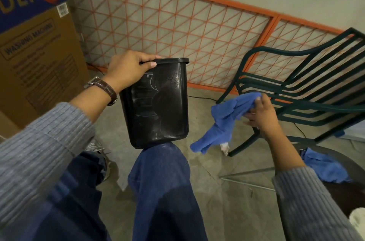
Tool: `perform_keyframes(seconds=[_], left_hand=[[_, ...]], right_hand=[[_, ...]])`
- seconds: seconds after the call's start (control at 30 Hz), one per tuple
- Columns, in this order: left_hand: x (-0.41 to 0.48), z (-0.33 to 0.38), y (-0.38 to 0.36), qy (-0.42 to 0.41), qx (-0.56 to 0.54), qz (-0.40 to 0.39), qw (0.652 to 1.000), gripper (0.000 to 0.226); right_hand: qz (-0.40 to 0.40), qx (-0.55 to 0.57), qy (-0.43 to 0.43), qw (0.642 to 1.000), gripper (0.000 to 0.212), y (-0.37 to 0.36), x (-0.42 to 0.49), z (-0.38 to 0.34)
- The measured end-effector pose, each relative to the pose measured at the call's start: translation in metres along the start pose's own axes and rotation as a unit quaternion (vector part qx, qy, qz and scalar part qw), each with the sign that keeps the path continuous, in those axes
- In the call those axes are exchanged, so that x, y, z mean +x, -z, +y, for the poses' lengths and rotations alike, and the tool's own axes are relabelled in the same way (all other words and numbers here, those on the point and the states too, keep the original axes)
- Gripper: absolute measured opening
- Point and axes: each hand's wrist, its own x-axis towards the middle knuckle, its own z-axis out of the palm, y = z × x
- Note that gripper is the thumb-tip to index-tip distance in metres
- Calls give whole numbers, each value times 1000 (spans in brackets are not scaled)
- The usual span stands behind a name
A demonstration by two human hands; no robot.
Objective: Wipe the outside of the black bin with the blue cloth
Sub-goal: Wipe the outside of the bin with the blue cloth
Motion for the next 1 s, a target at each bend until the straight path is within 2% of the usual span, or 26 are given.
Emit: perform_keyframes(seconds=[0.07,0.2,0.27,0.4,0.47,0.5,0.63,0.73,0.8,0.83,0.93,1.0], left_hand=[[0,1,0,1,1,0,1000,26],[-2,1,1,5,6,3,1000,26],[-1,1,2,3,8,3,1000,27],[-2,3,1,0,4,4,1000,27],[-2,3,1,0,6,6,1000,27],[-1,3,1,0,8,7,1000,27],[-1,-5,0,6,18,6,1000,28],[0,-9,0,11,20,4,1000,28],[0,-9,0,11,21,5,1000,29],[0,-9,0,11,20,6,1000,29],[0,-10,1,11,15,5,1000,29],[-1,-10,1,11,12,4,1000,28]], right_hand=[[-11,170,-81,982,27,-3,-2,1],[-87,427,-168,884,51,-17,0,-9],[-103,494,-156,849,53,-29,1,-27],[-109,581,-69,803,44,-59,1,-64],[-112,621,-76,772,39,-84,-4,-59],[-118,620,-95,770,38,-98,-7,-49],[-205,460,-184,844,48,-137,-14,-12],[-230,304,-140,914,49,-144,-13,-8],[-251,197,-101,942,35,-141,-8,-11],[-275,136,-84,948,33,-137,-6,-14],[-357,4,-60,932,66,-124,6,-18],[-383,-68,-52,920,83,-117,12,-22]])
